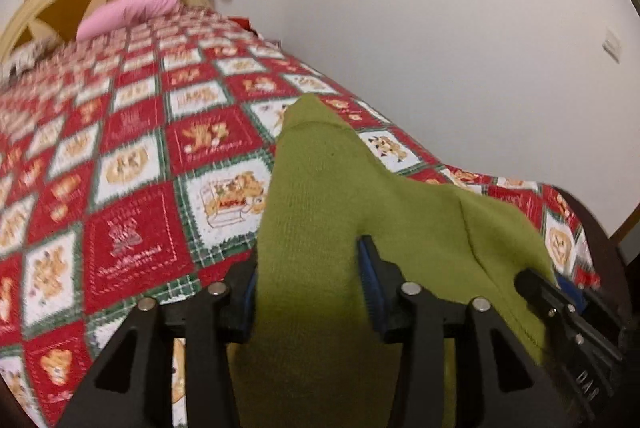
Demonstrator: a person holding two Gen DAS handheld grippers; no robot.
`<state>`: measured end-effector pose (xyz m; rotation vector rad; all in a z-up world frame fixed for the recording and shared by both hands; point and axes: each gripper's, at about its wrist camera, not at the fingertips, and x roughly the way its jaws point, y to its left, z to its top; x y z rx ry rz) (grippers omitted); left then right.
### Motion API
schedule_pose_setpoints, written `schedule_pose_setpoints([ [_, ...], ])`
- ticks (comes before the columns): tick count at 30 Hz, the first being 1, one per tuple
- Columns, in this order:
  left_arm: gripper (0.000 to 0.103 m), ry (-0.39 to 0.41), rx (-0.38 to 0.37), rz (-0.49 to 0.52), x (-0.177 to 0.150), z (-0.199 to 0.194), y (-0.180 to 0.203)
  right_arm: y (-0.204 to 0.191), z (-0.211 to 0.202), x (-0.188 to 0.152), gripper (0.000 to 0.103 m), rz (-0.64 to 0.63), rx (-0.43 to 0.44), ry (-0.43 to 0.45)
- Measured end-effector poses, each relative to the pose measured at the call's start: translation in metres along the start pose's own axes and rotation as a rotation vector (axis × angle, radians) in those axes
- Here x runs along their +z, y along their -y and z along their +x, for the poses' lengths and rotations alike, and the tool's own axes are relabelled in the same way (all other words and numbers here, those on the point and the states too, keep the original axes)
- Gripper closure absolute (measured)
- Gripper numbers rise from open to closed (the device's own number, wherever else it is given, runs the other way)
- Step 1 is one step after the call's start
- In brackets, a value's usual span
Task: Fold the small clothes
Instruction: 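Lower the sweater onto the bedspread and open both tools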
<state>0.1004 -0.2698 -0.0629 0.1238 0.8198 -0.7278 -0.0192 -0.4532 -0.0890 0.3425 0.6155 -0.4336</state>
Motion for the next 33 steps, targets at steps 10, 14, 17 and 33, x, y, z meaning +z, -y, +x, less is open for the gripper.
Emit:
schedule_pose_setpoints([
  [10, 0.02, -0.122, -0.03, -0.113, -0.001, -0.008, -0.027, 0.021, 0.005, -0.006, 0.073, 0.097, 0.025, -0.074],
  [14, 0.019, -0.059, 0.058, 0.022, -0.016, -0.041, -0.017, 0.005, -0.046, -0.014, 0.073, 0.015, -0.105, 0.073],
  [17, 0.019, -0.029, 0.081, 0.071, -0.028, -0.06, -0.011, -0.028, -0.081, -0.023, 0.073, -0.133, -0.123, 0.149],
  [33, 0.009, -0.037, 0.171, 0.161, -0.073, -0.064, -0.003, -0.051, -0.064, -0.078, 0.069, -0.218, -0.079, -0.041],
])
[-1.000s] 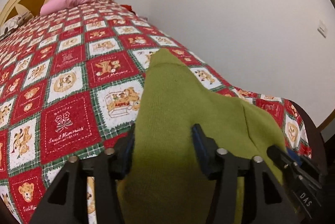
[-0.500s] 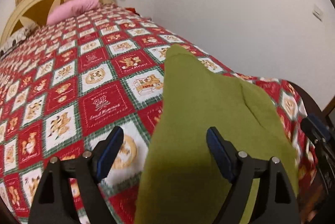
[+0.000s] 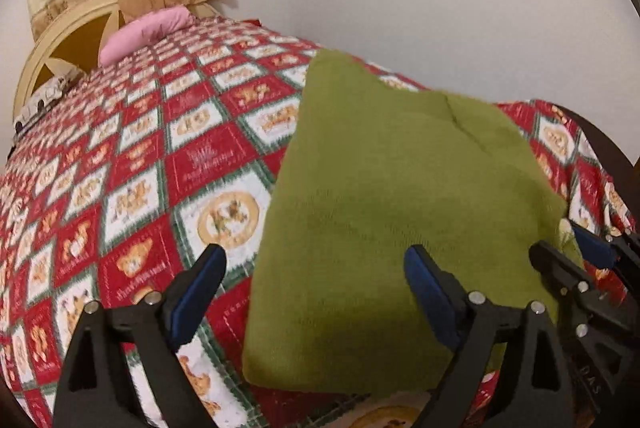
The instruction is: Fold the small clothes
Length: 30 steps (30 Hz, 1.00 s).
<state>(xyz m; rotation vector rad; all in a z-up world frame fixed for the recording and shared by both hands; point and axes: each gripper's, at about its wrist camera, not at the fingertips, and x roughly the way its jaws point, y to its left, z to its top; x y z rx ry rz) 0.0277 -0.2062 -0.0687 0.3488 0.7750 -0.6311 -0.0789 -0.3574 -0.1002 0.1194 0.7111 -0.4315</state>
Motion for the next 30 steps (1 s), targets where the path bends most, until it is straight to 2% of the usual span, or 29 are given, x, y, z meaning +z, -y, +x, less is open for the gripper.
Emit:
schedule_pose_setpoints([
  [2, 0.005, -0.01, -0.002, -0.012, -0.005, 0.004, -0.001, 0.005, 0.001, 0.0, 0.069, 0.025, 0.02, -0.011],
  [3, 0.002, -0.008, 0.004, -0.015, -0.006, 0.004, -0.001, 0.006, 0.001, -0.002, 0.065, 0.03, 0.02, -0.016],
  [5, 0.002, -0.007, 0.01, -0.01, -0.009, 0.003, -0.002, 0.006, 0.0, -0.006, 0.061, 0.038, 0.015, -0.029],
  [10, 0.003, 0.018, 0.036, 0.013, -0.016, -0.015, -0.003, 0.004, -0.025, -0.011, 0.061, 0.039, 0.004, -0.028],
  [12, 0.003, 0.04, 0.05, 0.03, -0.017, -0.023, -0.001, 0.0, -0.043, -0.01, 0.06, 0.022, -0.018, 0.004],
  [14, 0.003, 0.068, 0.045, 0.038, -0.018, -0.035, -0.001, -0.001, -0.062, -0.009, 0.054, 0.026, -0.04, 0.04],
  [16, 0.002, 0.101, 0.036, 0.043, -0.019, -0.049, -0.001, 0.002, -0.08, -0.007, 0.038, 0.059, -0.047, 0.084],
  [21, 0.0, 0.19, 0.045, 0.059, -0.019, -0.083, -0.003, 0.002, -0.117, 0.003, 0.036, 0.09, -0.068, 0.184],
  [24, 0.0, 0.216, 0.035, 0.05, -0.018, -0.097, -0.005, -0.002, -0.13, 0.007, 0.036, 0.091, -0.085, 0.237],
  [30, 0.0, 0.289, 0.009, 0.012, -0.018, -0.121, -0.009, -0.006, -0.156, 0.011, 0.027, 0.108, -0.063, 0.329],
])
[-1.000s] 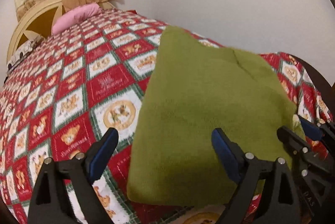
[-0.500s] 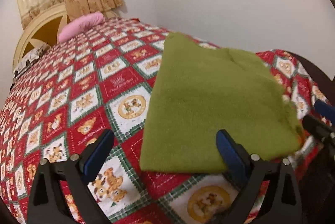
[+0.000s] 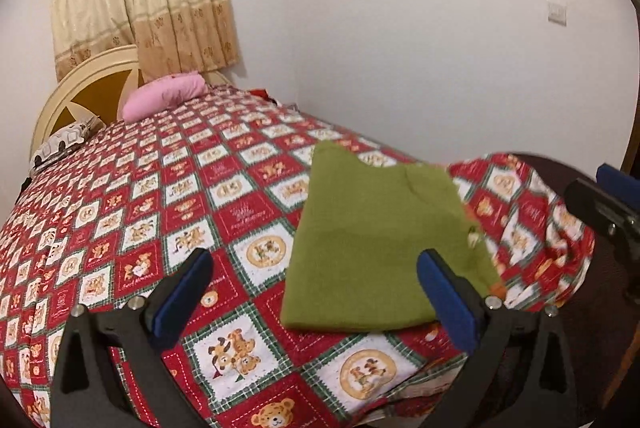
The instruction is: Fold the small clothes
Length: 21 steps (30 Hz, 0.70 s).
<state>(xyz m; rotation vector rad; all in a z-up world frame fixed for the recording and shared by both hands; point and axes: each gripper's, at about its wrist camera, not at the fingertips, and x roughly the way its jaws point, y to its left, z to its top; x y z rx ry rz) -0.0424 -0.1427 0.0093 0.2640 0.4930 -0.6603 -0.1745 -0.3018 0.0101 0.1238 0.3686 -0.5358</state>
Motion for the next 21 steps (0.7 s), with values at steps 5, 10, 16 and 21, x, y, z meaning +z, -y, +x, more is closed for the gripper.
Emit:
schedule_pose_setpoints([
  [5, 0.0, 0.039, 0.027, -0.02, 0.004, -0.012, -0.001, -0.002, -0.014, 0.005, 0.023, 0.017, -0.003, 0.057],
  [10, 0.0, 0.058, 0.011, -0.04, 0.007, -0.02, -0.004, 0.0, -0.024, 0.009, 0.023, 0.031, -0.017, 0.102],
  [16, 0.0, 0.08, 0.034, -0.039, 0.008, -0.03, -0.003, -0.001, -0.039, 0.014, 0.011, 0.038, -0.04, 0.172],
  [21, 0.0, 0.097, 0.047, -0.037, 0.008, -0.035, -0.003, -0.005, -0.04, 0.012, 0.011, 0.024, -0.039, 0.174],
])
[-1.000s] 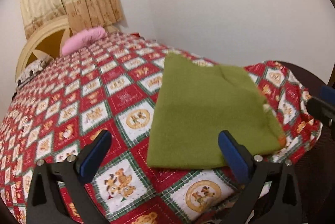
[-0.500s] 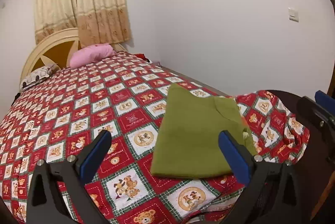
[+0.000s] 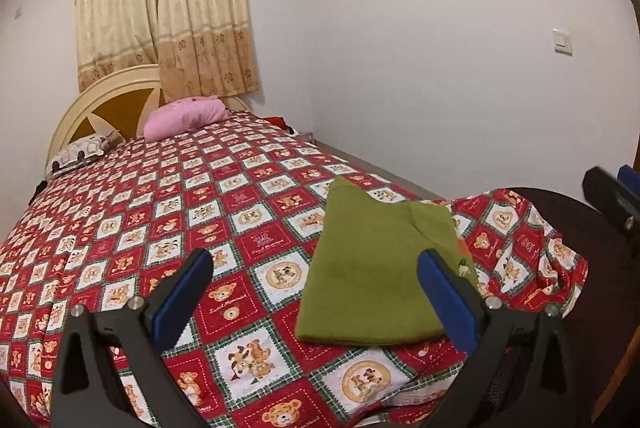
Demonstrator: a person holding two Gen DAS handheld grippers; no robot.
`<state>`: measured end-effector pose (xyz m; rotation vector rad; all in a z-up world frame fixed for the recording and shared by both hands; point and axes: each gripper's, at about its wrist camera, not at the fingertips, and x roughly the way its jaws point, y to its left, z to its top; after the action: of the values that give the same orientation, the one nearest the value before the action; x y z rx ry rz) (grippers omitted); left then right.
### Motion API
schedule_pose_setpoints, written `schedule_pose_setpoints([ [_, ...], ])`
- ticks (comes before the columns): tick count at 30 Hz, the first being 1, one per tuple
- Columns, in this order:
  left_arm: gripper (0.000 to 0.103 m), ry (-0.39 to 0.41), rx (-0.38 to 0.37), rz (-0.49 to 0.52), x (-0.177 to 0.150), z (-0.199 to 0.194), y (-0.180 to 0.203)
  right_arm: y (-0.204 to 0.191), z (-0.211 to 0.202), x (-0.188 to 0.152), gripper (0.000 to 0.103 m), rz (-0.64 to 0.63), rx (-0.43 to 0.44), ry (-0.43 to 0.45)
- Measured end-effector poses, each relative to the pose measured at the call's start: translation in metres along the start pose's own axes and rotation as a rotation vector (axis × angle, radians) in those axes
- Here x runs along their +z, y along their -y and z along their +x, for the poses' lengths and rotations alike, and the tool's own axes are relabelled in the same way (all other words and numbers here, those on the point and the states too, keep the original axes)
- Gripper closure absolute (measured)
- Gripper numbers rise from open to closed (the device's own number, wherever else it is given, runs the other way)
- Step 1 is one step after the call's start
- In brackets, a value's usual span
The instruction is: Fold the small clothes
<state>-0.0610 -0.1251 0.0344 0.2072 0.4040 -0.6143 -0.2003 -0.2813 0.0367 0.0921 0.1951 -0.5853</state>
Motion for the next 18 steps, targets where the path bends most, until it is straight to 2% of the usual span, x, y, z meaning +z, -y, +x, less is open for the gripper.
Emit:
schedule_pose_setpoints([
  [6, 0.0, -0.016, -0.035, -0.022, -0.001, 0.0, -0.001, -0.001, 0.004, -0.003, 0.011, -0.007, 0.006, -0.018],
  [18, 0.0, -0.018, -0.005, 0.0, -0.002, 0.001, 0.001, 0.01, 0.012, -0.007, 0.011, 0.042, -0.013, -0.044],
])
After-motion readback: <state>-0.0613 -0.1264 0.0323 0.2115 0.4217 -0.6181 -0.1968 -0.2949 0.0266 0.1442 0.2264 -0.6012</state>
